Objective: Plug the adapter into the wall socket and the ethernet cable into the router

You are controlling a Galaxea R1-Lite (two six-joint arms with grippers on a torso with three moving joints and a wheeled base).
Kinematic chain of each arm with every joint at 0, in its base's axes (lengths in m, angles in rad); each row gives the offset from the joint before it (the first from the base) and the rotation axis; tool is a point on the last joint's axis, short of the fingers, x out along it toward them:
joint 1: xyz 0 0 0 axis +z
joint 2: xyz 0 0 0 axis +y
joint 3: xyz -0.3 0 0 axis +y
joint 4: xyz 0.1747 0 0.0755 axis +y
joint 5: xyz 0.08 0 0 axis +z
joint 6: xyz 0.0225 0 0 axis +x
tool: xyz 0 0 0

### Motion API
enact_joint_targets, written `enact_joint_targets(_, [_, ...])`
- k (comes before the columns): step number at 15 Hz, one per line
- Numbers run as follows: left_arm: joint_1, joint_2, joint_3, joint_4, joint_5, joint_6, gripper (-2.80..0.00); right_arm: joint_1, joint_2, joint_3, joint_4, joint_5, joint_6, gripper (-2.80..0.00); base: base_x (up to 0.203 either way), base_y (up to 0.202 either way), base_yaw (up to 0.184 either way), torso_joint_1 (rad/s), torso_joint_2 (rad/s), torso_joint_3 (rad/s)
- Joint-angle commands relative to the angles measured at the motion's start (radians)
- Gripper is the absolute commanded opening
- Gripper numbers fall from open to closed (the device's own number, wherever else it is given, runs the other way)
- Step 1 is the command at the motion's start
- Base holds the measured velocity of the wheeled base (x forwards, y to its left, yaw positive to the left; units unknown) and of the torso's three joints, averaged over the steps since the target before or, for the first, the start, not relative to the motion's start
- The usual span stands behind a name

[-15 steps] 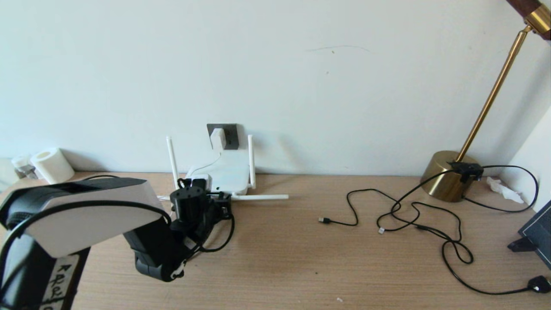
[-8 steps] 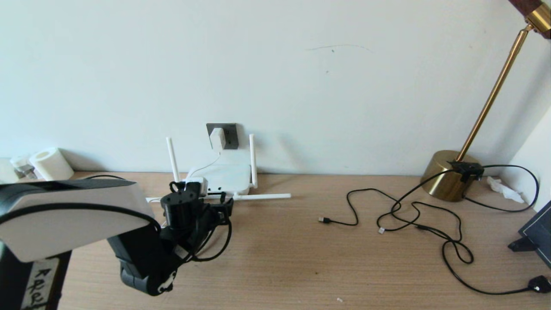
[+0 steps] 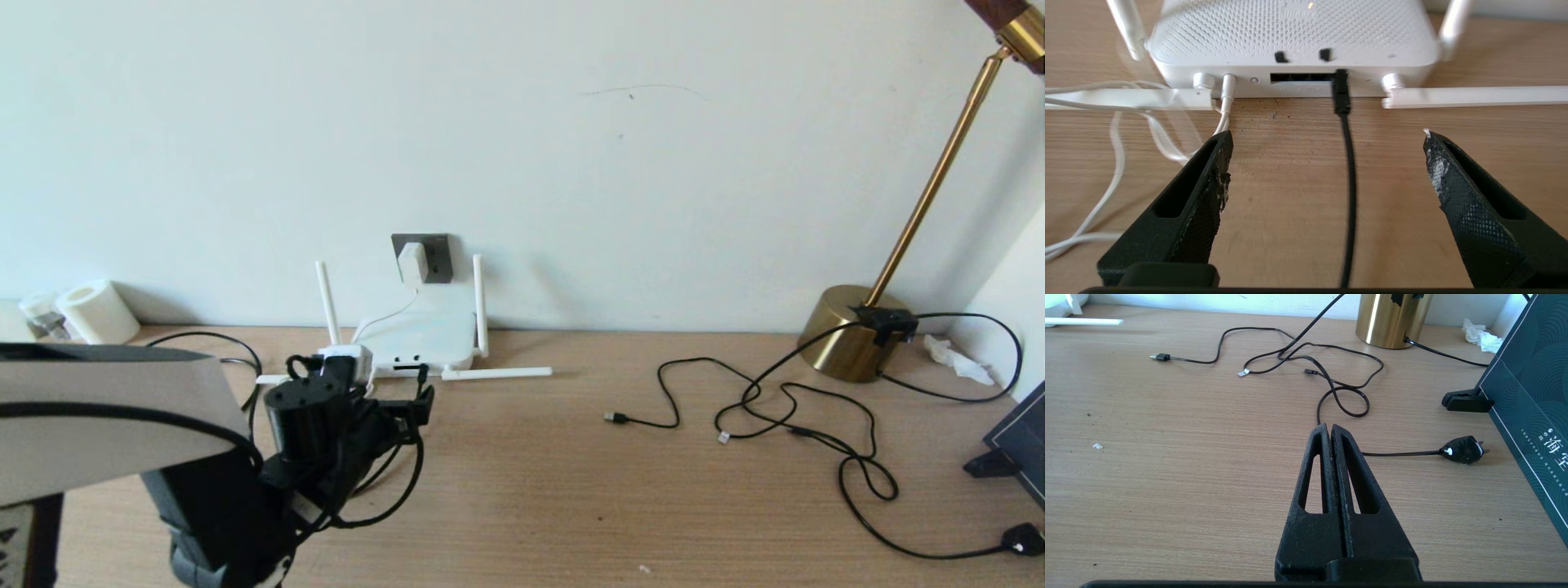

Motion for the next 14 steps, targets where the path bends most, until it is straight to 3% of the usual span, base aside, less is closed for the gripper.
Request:
enact_joint_targets(1, [-0.007,-0.117,0.053,-0.008,0.002,0.0,0.0,0.0,0.0,0.0,-0.001,0.0,0.0,-2.8,0.0,0.0,0.0,0.0,0.0,0.0])
enact_joint_targets(4, [-0.011,-0.329,0.127,0.017,0.004,0.024,0.0,0.0,0.0,0.0,0.0,0.0,0.0,-2.8,0.0,0.0,0.0,0.0,0.0,0.0])
enact_joint_targets(5, [-0.014,-0.41,0.153,0.042,0.005,0.035,-2.8,0.0,0.0,0.0,0.0,0.0,0.0,-2.8,0.0,0.0,0.0,0.0,0.0,0.0])
enact_joint_targets(8, [-0.02,-0.661,0.206,0.171,0.008,0.052,-2.8,0.0,0.0,0.0,-0.001,0.0,0.0,-2.8,0.0,0.0,0.0,0.0,0.0,0.0])
enact_joint_targets(10, [-0.022,-0.87,0.213,0.318,0.008,0.061,-2.8,0.0,0.0,0.0,-0.001,0.0,0.0,-2.8,0.0,0.0,0.0,0.0,0.0,0.0])
enact_joint_targets(12, [-0.022,-1.124,0.202,0.541,0.008,0.069,-2.8,0.0,0.001,0.0,0.0,0.0,0.0,-2.8,0.0,0.0,0.0,0.0,0.0,0.0])
enact_joint_targets(14, [-0.017,-1.404,0.182,0.839,0.008,0.076,-2.8,0.0,0.0,0.0,-0.001,0.0,0.0,-2.8,0.0,0.0,0.0,0.0,0.0,0.0])
